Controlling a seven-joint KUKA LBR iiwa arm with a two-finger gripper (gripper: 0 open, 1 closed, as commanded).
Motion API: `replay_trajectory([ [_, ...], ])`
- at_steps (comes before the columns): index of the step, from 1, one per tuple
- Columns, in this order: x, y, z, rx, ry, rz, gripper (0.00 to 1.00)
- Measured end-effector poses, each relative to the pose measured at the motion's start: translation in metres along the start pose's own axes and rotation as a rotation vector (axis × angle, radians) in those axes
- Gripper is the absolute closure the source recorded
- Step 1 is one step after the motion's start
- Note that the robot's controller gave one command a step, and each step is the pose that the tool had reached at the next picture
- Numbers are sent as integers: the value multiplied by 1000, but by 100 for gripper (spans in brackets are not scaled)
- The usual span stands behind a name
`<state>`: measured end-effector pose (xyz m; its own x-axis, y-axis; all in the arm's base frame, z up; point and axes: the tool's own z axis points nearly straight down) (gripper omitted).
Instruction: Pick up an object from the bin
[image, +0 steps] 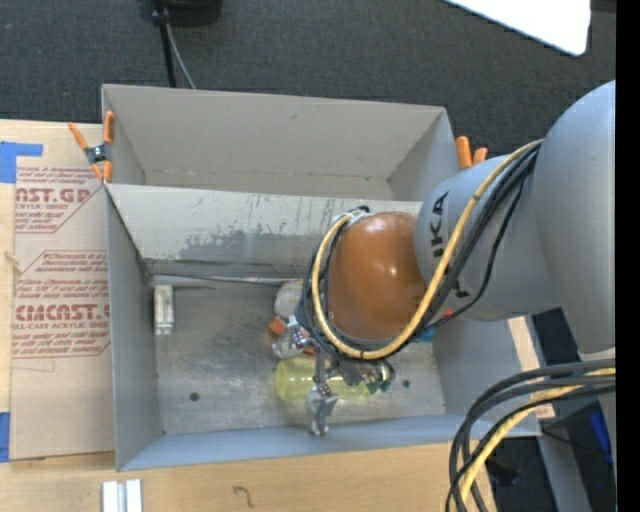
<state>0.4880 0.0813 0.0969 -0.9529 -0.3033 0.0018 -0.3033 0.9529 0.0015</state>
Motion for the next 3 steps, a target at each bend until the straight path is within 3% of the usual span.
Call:
replay_trajectory([
  [1, -49, -78, 12, -8, 10, -3, 100],
  [2, -50, -79, 12, -8, 9, -2, 100],
  [3, -57, -85, -127, 1, -6, -26, 100],
])
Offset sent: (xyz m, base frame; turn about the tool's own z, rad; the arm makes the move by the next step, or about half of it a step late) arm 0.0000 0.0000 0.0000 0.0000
